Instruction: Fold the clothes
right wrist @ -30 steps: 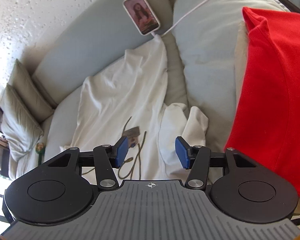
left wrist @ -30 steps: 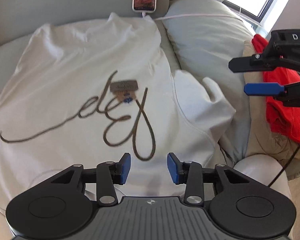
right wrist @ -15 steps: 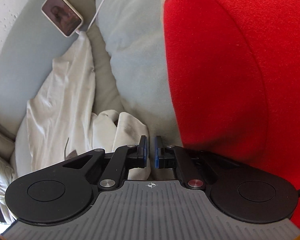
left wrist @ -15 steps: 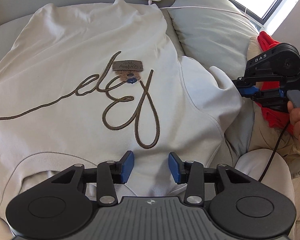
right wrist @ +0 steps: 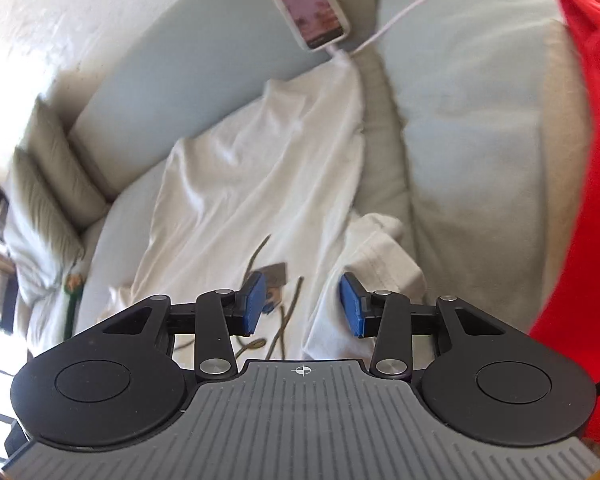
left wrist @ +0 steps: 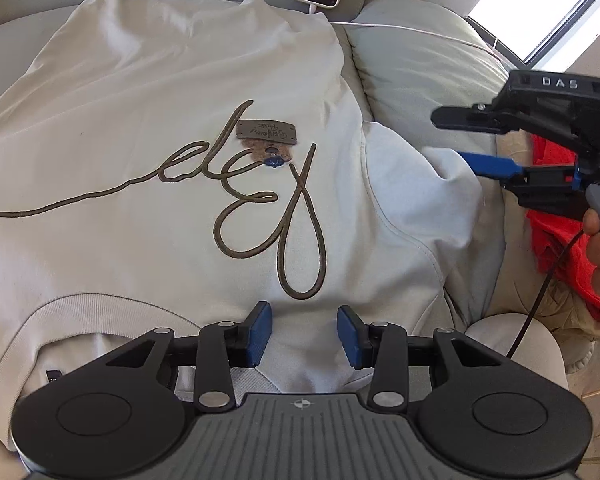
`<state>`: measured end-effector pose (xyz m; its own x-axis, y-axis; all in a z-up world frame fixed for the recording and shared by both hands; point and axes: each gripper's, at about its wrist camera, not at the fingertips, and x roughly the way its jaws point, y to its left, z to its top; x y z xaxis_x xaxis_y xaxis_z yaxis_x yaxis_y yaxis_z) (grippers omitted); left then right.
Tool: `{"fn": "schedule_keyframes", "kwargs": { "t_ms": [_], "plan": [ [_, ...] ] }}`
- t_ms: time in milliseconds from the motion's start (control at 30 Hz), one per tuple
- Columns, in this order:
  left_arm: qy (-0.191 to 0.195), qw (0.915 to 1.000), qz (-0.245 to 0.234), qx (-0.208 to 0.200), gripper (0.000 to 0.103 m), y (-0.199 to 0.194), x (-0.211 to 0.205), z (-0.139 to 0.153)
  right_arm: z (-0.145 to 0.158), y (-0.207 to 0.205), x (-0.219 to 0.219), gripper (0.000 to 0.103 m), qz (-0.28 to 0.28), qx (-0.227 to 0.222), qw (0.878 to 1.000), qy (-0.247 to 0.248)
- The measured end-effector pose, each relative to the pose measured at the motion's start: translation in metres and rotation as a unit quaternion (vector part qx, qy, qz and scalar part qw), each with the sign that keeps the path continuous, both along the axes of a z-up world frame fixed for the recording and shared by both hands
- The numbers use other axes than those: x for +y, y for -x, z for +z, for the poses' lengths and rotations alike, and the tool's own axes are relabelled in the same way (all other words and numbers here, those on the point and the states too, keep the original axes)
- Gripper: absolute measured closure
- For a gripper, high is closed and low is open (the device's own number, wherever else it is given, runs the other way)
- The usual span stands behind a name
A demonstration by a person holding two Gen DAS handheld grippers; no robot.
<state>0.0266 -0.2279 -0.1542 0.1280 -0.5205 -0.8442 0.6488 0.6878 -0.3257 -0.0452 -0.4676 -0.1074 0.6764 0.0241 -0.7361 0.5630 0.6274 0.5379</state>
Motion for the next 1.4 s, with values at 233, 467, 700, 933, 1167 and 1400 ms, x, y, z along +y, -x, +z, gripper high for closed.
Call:
{"fn": "schedule_keyframes", "kwargs": {
  "t_ms": [233, 467, 700, 933, 1167, 1400],
  "plan": [
    [0.001, 1.0, 0.0, -0.001, 0.063, 0.0, 0.0, -0.001, -0.016, 0.021, -0.032, 0.07, -0.092, 0.047, 0.994, -0.049],
    [-0.002, 1.0, -0.001, -0.01, 0.063, 0.003, -0.001, -0.001, -0.037, -0.001, -0.017, 0.062, -0.099, 0.145, 0.984, -0.011],
    [0.006, 1.0, 0.001, -0.007, 0.063, 0.004, 0.002, -0.002, -0.048, -0.009, -0.008, 0.101, -0.121, 0.137, 0.983, 0.008],
    [0.017, 0.9998, 0.012, 0.005, 0.063, 0.0, 0.005, -0.003, 0.008, -0.02, 0.056, 0.1, 0.039, 0.005, 0.983, 0.181],
    [0.01, 0.9987, 0.033, 0.038, 0.063, -0.007, 0.031, 0.011, 0.014, -0.026, 0.125, 0.058, 0.268, 0.012, 0.952, 0.146],
    [0.042, 0.9933, 0.078, 0.075, 0.068, -0.019, 0.057, 0.005, 0.048, 0.034, 0.09, 0.049, 0.176, -0.067, 0.978, 0.086]
  ]
}}
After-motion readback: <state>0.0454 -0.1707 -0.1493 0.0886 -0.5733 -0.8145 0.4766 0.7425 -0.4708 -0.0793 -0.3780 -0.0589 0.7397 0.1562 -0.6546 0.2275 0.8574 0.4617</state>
